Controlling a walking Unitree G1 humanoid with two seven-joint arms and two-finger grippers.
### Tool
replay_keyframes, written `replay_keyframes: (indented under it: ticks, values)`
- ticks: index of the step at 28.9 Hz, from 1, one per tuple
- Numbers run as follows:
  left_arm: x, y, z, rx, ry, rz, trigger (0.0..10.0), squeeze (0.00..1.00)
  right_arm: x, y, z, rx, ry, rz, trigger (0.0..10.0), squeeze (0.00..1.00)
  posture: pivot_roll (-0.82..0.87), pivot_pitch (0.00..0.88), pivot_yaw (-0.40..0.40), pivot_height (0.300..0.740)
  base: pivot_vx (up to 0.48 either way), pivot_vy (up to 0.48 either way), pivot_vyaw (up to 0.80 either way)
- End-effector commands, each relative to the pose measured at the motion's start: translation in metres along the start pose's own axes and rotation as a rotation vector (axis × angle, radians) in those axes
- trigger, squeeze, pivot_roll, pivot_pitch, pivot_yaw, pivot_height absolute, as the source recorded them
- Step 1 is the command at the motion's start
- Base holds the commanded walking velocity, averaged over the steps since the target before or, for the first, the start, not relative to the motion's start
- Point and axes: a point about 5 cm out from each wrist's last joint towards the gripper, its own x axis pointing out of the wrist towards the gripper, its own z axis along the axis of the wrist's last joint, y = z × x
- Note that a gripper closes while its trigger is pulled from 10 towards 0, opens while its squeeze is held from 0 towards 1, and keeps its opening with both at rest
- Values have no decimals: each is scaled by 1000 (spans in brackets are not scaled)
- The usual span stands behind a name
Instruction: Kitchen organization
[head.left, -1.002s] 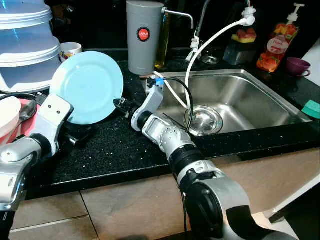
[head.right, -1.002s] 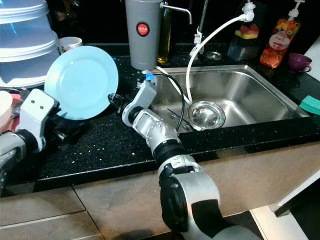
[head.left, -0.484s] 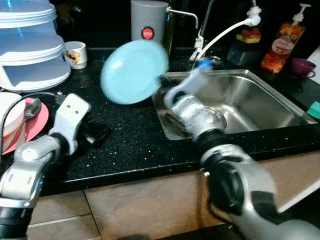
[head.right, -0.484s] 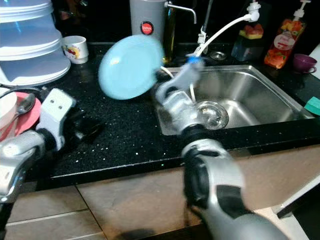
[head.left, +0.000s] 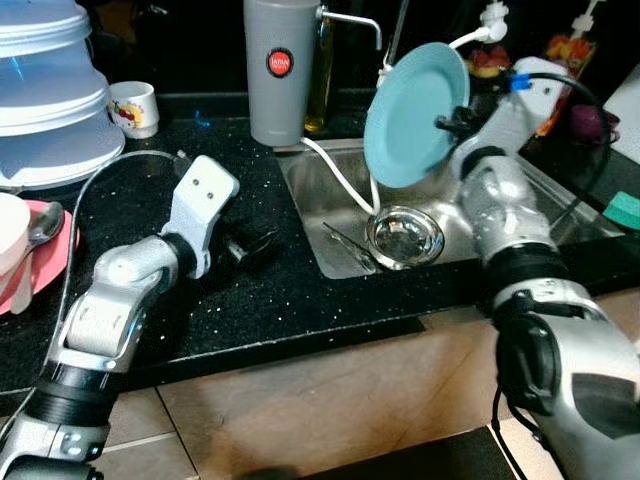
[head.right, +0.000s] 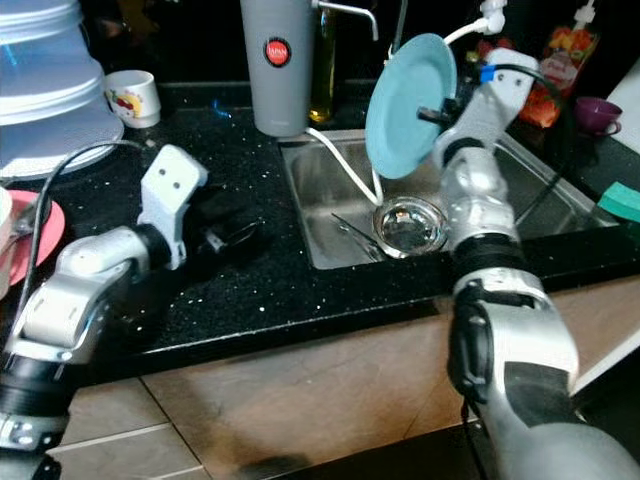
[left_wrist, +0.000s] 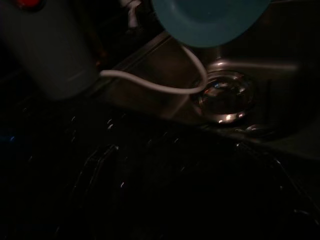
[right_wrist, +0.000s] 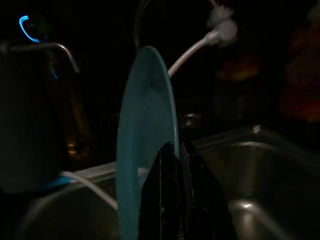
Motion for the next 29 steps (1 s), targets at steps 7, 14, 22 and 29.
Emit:
replay_keyframes:
  ticks: [7,14,22,29]
  values:
    - [15,-1,15,-14,-79,-47,10000,0,-2,-13,19,-209,-103,28,0,0,-45,60,-12,740,0,0,0]
    - [16,-1,15,-19,-87,-53,10000,0,0,-12,19,-227,-72,44,9373,0,-42,60,-16,740,0,0,0]
    - [16,-2,20,-45,-123,-79,10000,0,-4,3,-5,-312,99,171,10000,0,-35,58,-14,740,0,0,0]
    - [31,-8,33,-138,-185,-186,10000,0,-6,7,-15,-332,177,225,10000,0,-31,49,-21,740,0,0,0]
